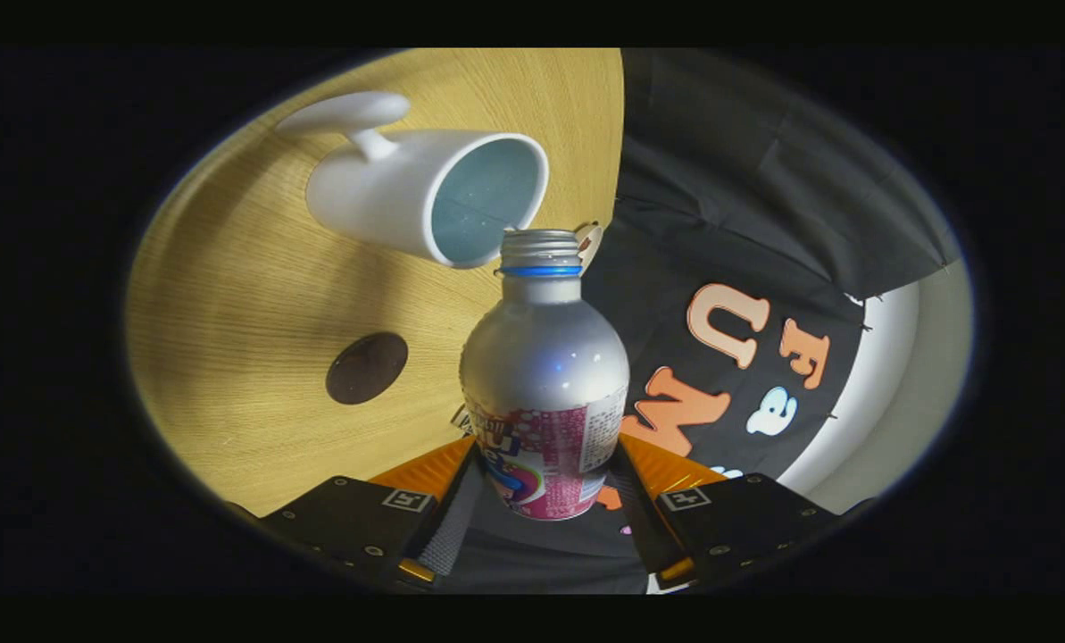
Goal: Take the bottle from table, then pour the juice into the cup, finally place the bottle on the coaster
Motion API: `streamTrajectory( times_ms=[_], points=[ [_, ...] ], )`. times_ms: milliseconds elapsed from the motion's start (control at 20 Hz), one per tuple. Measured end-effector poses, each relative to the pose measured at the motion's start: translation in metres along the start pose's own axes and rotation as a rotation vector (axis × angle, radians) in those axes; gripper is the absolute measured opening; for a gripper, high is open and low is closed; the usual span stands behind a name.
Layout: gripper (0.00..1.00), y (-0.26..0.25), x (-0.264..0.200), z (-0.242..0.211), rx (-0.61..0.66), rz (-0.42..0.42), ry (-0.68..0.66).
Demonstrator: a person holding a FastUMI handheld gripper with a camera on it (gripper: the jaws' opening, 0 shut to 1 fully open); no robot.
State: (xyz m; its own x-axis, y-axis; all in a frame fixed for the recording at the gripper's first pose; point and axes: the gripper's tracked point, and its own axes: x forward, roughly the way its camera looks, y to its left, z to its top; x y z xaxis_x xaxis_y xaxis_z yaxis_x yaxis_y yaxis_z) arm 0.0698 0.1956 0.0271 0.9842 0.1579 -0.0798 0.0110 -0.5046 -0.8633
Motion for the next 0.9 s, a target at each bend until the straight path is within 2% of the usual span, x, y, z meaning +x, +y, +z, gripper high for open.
streamTrajectory(
  times_ms=[900],
  points=[
    [0.77,0.0003,0.0009,-0.0054,0.002,0.008,0.008]
  ],
)
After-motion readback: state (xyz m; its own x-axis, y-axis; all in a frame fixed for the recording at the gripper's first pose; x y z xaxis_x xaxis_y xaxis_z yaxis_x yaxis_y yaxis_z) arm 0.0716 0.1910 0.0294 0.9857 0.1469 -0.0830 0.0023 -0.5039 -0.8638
